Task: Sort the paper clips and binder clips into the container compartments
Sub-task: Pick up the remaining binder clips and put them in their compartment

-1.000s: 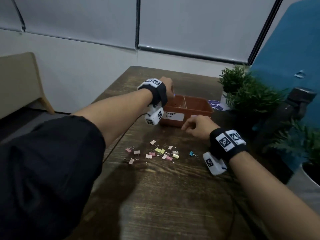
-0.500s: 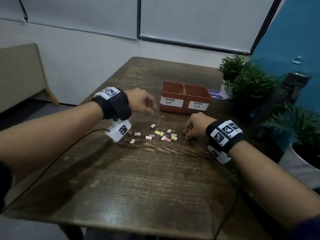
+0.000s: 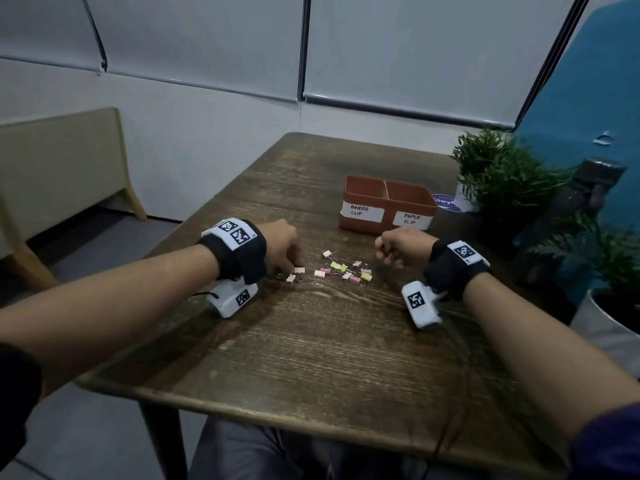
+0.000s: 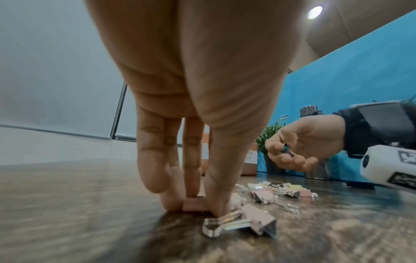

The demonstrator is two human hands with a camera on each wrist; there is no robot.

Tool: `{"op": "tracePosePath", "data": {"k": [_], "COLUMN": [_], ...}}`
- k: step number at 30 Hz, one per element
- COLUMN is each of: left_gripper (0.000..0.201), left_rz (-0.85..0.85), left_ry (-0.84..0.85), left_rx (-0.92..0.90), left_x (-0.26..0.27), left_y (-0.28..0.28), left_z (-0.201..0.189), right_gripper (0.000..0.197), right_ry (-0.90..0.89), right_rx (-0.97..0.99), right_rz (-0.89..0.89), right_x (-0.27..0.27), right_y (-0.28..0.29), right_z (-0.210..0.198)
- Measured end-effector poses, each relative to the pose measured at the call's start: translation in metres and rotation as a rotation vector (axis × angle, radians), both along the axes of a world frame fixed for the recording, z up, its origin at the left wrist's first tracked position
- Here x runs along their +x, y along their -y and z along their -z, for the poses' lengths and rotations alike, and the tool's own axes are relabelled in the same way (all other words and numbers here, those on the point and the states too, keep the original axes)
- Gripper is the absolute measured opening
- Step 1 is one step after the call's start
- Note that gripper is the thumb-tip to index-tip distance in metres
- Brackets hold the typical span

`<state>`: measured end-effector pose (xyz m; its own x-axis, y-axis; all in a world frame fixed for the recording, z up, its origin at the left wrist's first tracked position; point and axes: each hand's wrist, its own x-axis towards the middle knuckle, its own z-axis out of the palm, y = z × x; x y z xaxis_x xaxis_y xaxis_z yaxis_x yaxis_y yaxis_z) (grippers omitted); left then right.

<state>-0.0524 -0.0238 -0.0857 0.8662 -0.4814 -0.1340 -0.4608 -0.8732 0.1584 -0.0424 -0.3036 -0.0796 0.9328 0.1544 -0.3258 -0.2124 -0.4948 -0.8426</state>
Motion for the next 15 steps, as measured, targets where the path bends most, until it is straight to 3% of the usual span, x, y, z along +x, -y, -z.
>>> {"op": "tracePosePath", "data": {"k": [3,7,11,15], "left_gripper": [0.030,0.018,0.035,0.039], "left_rz": [-0.037,-0.120,-0.136,-0.154], "left_ry": [0.039,0.113,0.094,-0.020], "left_rx": [0.038,-0.104,-0.140,-0.042], "left_x": [-0.001,-0.005,-0.007,-0.016], "left_y": [0.003,0.002,-0.002,-0.003], "left_z": [0.001,-0.011,-0.014,-0.015], "right_gripper": [0.026,0.047,0.040,0.045], "right_ry": [-0.124,0.130,0.359,0.300], "right_rx": [0.096,-0.278,-0.559,-0.745], "right_rz": [0.037,-0.077,-0.203,-0.336], "right_x": [-0.005,-0.009,-0.010,-0.011], "right_y": [-0.001,-0.001,-0.003,-0.015], "right_z": [0.006,0.000,-0.003,-0.003]}}
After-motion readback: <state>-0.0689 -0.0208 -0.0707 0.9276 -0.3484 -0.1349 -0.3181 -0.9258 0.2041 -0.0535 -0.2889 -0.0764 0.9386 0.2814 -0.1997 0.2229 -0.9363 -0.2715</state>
